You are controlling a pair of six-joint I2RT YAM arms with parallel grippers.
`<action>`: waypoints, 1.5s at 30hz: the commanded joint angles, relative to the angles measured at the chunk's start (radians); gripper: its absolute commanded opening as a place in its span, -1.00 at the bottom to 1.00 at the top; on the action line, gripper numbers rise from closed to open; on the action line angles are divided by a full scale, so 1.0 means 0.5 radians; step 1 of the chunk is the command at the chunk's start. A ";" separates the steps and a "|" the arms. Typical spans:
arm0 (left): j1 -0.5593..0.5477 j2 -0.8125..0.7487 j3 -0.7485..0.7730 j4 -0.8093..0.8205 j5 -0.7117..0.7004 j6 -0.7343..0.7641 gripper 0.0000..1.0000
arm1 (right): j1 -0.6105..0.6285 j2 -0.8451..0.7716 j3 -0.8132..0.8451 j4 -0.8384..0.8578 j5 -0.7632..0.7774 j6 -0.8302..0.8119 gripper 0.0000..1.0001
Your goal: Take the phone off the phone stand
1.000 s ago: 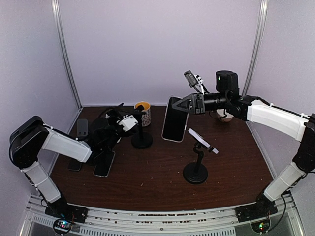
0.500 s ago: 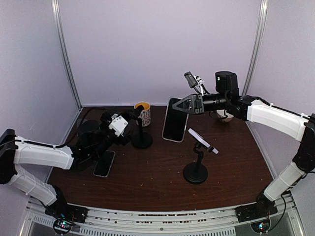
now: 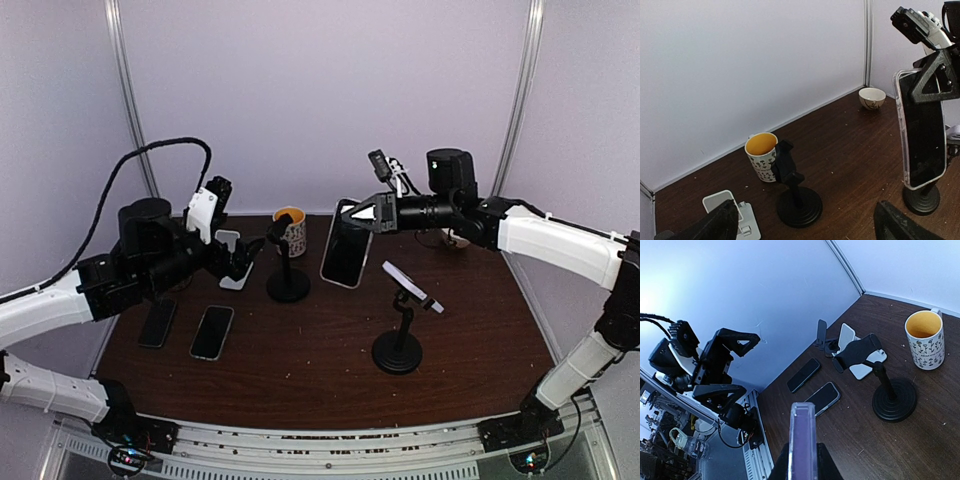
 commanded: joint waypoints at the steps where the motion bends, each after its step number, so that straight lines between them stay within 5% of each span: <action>1: -0.077 0.158 0.340 -0.488 0.098 -0.218 0.96 | 0.084 -0.008 0.107 0.143 0.224 0.145 -1.00; 15: -0.380 0.745 0.850 -0.647 0.198 -0.326 0.96 | 0.333 0.026 0.076 0.137 0.689 0.265 -1.00; 28: -0.396 0.966 0.964 -0.660 0.340 -0.442 0.96 | 0.428 0.019 0.014 0.248 0.767 0.357 -1.00; 35: -0.396 1.015 1.003 -0.730 0.197 -0.523 0.94 | 0.459 -0.008 -0.041 0.255 0.900 0.372 -1.00; 40: -0.398 1.017 1.000 -0.733 0.176 -0.563 0.63 | 0.460 -0.003 -0.080 0.288 0.898 0.387 -1.00; 45: -0.396 0.998 0.937 -0.648 0.183 -0.631 0.12 | 0.462 -0.010 -0.098 0.303 0.894 0.384 -1.00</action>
